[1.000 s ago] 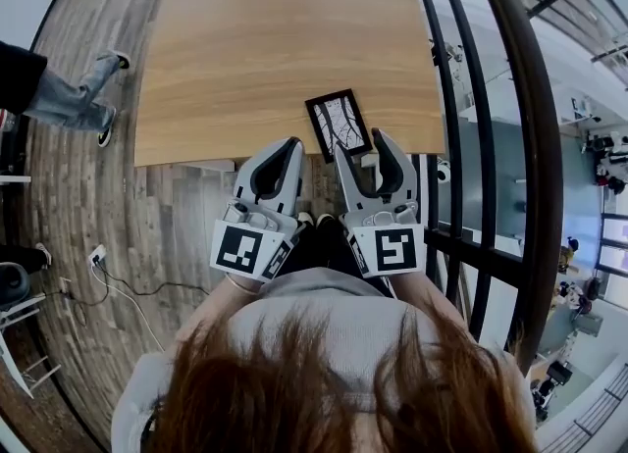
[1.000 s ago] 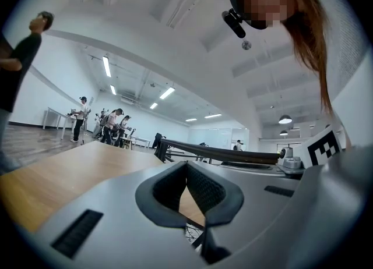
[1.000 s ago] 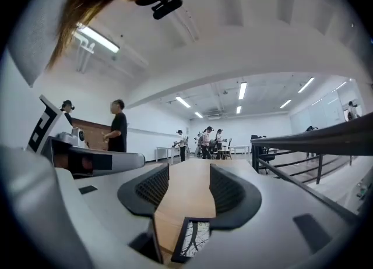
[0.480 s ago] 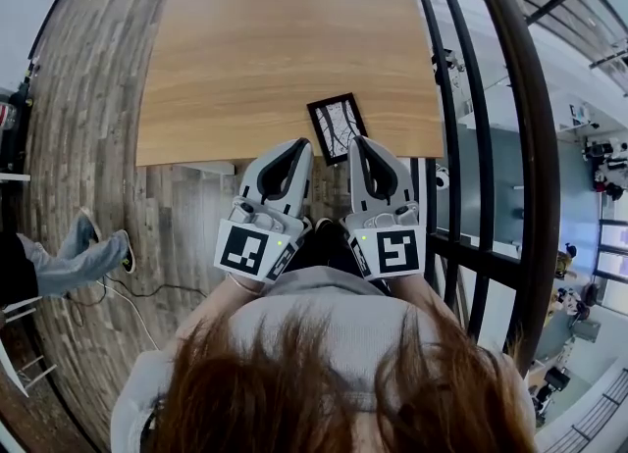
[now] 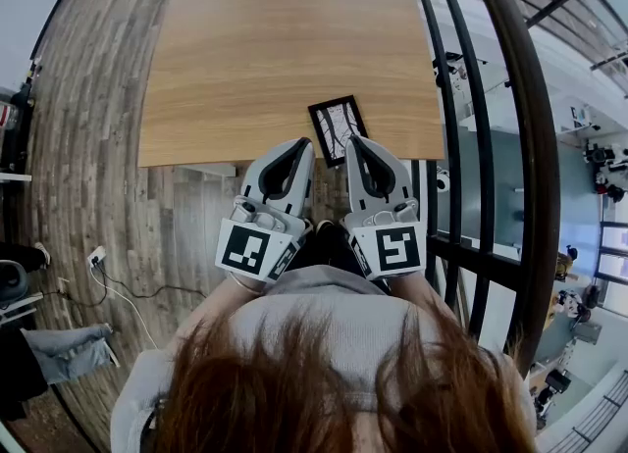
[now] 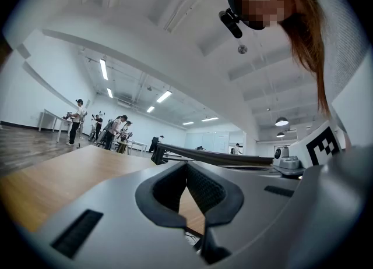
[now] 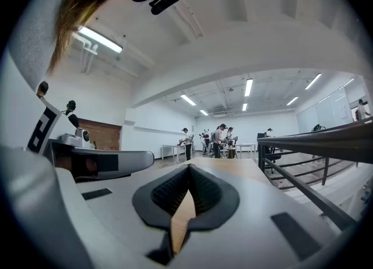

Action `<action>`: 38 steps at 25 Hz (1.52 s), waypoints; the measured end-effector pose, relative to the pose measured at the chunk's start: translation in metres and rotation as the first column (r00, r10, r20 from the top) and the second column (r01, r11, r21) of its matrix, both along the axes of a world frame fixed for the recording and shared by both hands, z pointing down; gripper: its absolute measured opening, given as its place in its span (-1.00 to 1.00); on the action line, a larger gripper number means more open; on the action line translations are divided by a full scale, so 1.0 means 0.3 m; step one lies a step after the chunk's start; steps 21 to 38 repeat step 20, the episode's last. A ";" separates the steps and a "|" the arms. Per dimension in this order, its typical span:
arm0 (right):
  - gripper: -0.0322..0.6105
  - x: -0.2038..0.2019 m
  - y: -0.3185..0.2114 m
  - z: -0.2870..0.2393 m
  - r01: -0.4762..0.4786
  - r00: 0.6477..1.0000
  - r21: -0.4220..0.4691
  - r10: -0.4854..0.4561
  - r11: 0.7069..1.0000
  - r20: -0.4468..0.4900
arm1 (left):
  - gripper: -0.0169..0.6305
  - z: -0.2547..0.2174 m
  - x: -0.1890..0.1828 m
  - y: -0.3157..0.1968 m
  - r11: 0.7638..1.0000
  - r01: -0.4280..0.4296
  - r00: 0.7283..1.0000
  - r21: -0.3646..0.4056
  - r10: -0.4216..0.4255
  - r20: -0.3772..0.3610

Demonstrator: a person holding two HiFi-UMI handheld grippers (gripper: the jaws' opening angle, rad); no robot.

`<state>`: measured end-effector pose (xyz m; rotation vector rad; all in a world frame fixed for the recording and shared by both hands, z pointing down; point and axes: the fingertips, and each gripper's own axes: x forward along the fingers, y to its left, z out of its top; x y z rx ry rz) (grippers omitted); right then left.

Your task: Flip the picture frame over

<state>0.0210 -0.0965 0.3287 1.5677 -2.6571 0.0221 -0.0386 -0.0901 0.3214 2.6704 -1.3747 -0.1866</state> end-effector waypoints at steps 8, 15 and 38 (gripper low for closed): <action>-0.86 0.003 -0.008 -0.002 -0.005 1.000 -0.012 0.005 1.000 0.014 | -0.93 0.001 0.001 -0.005 1.000 0.003 1.000 0.001 -0.003 0.005; -0.86 0.006 -0.006 0.004 0.004 0.999 -0.028 -0.003 1.000 0.034 | -0.93 0.002 0.013 -0.006 1.000 0.001 1.000 0.003 -0.001 0.003; -0.86 0.002 0.003 0.013 0.019 1.000 -0.041 -0.018 0.999 0.021 | -0.93 -0.007 0.023 -0.003 1.000 -0.002 1.000 0.008 0.002 0.002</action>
